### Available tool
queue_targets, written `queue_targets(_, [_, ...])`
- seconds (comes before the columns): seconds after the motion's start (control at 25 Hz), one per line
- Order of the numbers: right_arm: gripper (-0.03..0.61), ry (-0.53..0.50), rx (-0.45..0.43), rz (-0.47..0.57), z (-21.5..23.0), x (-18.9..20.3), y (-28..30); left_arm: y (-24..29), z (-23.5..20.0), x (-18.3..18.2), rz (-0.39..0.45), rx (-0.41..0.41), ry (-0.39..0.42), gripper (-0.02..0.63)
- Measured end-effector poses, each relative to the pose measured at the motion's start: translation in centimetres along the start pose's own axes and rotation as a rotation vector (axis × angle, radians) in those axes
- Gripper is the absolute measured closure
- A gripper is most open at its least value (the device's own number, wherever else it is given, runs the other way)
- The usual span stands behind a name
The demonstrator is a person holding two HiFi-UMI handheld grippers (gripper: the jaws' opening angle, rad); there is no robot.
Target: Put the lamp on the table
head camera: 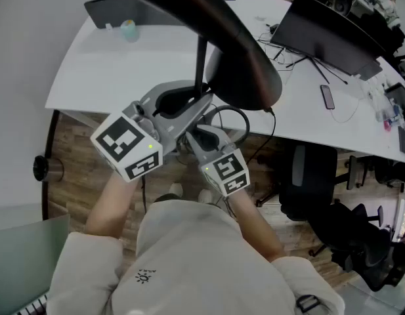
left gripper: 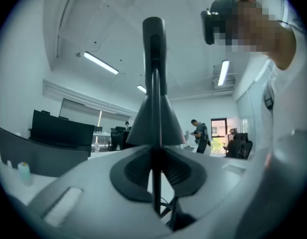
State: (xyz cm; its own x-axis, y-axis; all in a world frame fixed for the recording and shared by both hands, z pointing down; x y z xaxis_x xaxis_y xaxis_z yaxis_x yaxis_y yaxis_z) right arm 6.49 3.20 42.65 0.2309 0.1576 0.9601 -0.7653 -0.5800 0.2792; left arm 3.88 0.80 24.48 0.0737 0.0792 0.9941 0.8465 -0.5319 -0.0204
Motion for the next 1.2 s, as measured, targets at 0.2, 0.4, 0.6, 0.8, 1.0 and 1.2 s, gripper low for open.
queue_targets(0.2, [0.532, -0.025, 0.000, 0.002, -3.2, -0.9, -0.8, -2.9, 2.6, -0.9, 0.002, 0.014, 0.036, 0.575])
queue_targets(0.4, [0.531, -0.019, 0.004, 0.034, -5.0, -1.4, -0.9, -4.4, 3.3, -1.4, 0.000, 0.021, 0.043, 0.575])
queue_targets(0.6, [0.529, 0.007, 0.002, 0.048, -5.8, -1.9, -0.3, -4.9, 3.0, -1.8, -0.007, 0.027, 0.044, 0.575])
queue_targets(0.8, [0.531, 0.017, 0.019, 0.055, -5.8, -2.0, -0.5, -5.1, 3.1, -1.9, -0.004, 0.041, 0.040, 0.575])
queue_targets(1.0, [0.531, 0.009, 0.028, 0.045, -6.0, -1.9, -0.4, -5.6, 2.7, -1.8, 0.002, 0.044, 0.020, 0.575])
queue_targets(1.2, [0.531, 0.007, 0.024, 0.044, -6.6, -2.4, 0.5, -6.6, 2.1, -2.1, 0.007, 0.049, 0.030, 0.575])
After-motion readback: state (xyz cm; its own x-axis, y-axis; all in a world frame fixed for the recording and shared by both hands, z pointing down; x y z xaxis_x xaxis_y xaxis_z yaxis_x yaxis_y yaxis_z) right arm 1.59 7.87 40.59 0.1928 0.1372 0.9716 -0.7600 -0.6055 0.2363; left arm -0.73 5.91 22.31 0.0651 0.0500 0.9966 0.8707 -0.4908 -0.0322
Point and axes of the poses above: the fingertips, and each gripper's own axes: y forward along the fingers, z to its right, x out of its underside, the point moved 4 cm from there along -y, backward along the fingers, and after that the axes turned 3 degrees about -y, right-handed, at the moved point
